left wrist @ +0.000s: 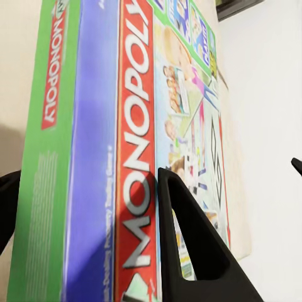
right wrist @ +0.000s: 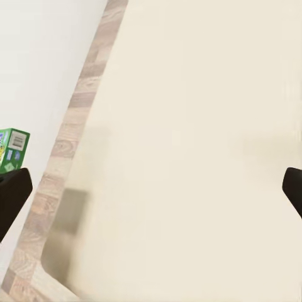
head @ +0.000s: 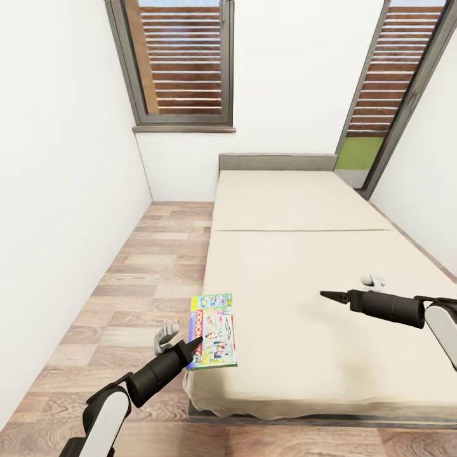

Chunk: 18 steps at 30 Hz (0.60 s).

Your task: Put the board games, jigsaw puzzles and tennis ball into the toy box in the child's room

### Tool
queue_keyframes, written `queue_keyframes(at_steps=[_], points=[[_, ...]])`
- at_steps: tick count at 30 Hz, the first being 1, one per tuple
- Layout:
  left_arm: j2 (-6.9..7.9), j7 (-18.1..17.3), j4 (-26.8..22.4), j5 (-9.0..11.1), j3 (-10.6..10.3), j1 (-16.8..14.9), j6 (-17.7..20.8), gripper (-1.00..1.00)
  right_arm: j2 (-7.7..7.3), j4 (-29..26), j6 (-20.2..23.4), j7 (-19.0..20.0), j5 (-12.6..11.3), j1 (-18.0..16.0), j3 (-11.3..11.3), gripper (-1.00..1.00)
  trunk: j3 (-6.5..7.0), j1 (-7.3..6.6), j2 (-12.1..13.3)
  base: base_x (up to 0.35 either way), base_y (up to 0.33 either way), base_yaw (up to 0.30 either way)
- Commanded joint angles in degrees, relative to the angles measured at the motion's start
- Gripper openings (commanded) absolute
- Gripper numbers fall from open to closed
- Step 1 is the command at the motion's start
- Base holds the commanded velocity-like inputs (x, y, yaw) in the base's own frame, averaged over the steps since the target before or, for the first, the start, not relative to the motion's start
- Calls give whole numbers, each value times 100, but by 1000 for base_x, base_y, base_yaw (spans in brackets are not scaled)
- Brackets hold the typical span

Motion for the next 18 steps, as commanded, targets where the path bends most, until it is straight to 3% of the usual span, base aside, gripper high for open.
queue_keyframes(at_steps=[1, 18], points=[[-2, -7, -2, -1, 7, -1, 29, -100, 2, 0, 26, 56, 50, -4, -3, 100, 18, -23, 40, 0, 0, 0], [-29, 2, 49, -13, 3, 3, 29, -100, 20, -527, 159, 65, 53, 165, -20, 100, 438, -397, 722, 0, 0, -46]])
